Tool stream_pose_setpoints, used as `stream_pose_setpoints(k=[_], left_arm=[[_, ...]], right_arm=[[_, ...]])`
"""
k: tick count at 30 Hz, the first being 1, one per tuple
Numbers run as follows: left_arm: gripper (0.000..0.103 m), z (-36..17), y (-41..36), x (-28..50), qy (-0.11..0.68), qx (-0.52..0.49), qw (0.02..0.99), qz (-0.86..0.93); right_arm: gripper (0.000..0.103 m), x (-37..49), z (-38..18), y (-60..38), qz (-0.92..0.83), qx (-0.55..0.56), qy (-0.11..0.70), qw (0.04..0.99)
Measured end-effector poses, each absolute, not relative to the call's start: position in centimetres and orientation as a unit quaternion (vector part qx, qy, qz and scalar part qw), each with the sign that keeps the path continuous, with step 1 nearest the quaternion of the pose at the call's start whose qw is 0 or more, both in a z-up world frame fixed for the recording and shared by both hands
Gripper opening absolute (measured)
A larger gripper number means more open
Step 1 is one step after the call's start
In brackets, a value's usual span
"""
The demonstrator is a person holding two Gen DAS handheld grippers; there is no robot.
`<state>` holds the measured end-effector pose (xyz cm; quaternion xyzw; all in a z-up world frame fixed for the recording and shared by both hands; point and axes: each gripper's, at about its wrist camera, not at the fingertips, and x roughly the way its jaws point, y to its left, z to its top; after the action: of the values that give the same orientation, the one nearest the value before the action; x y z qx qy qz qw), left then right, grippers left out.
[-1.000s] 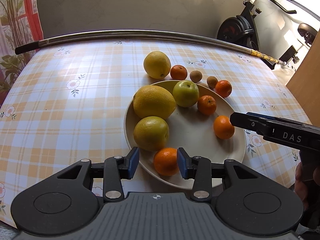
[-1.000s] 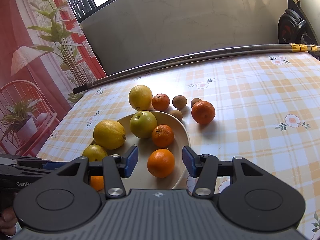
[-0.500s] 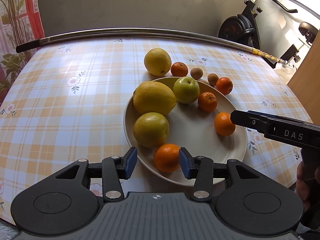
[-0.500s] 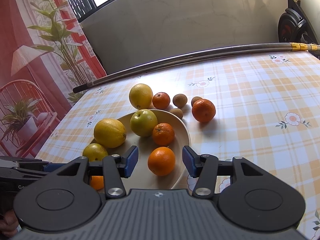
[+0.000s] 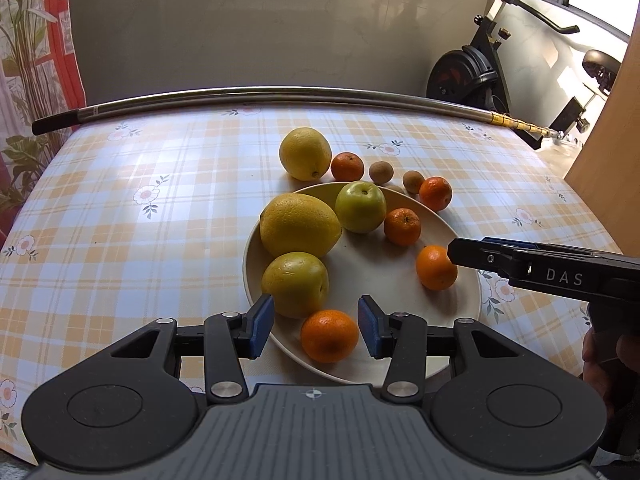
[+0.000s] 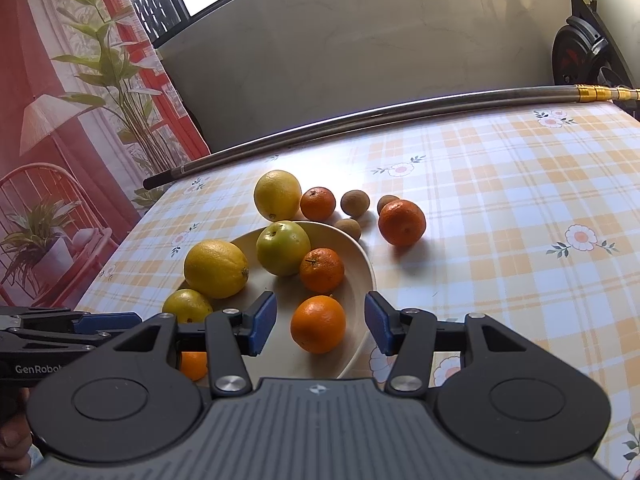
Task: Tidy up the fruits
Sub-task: 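Open the left gripper to release the orange onto the plate, then grasp a yellow lemon with the left gripper while the right gripper grasps a dark orange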
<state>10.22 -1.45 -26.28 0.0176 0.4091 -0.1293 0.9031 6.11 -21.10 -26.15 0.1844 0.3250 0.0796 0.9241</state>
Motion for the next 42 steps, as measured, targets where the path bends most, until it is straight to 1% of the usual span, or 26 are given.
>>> stream_pose_setpoints(k=[9,18,22,33,35,36,37,42], left_arm=[[0.049,-24.8,-0.3,11.4,0.391,0.007,0.913,-0.115],[0.050,-21.8,1.3,14.4,0.375,-0.021,0.920,-0.108],[0.050,-20.7,1.7,15.6,0.368,-0.028,0.923,-0.105],[0.051,-20.4,1.7,18.8,0.376,-0.043,0.920,-0.103],[0.052,-20.4,1.6,19.4,0.377,-0.045,0.919,-0.103],[0.057,-20.4,1.5,19.7,0.377,-0.046,0.919,-0.104],[0.059,-20.4,1.5,19.9,0.376,-0.046,0.920,-0.103],[0.059,-20.4,0.9,21.1,0.375,-0.042,0.920,-0.106]], right_arm=[[0.053,6.7,-25.5,-22.5,0.060,0.167,0.315,0.932],[0.053,8.5,-25.3,-23.8,0.051,0.138,0.310,0.939],[0.053,10.0,-25.5,-24.4,0.049,0.142,0.316,0.937],[0.053,13.4,-26.1,-24.6,0.050,0.128,0.336,0.932],[0.053,14.0,-26.4,-24.7,0.052,0.127,0.342,0.930],[0.053,14.2,-26.5,-24.7,0.053,0.127,0.343,0.929],[0.053,14.4,-26.7,-24.7,0.053,0.127,0.346,0.928],[0.052,15.2,-27.5,-24.9,0.055,0.134,0.355,0.923]])
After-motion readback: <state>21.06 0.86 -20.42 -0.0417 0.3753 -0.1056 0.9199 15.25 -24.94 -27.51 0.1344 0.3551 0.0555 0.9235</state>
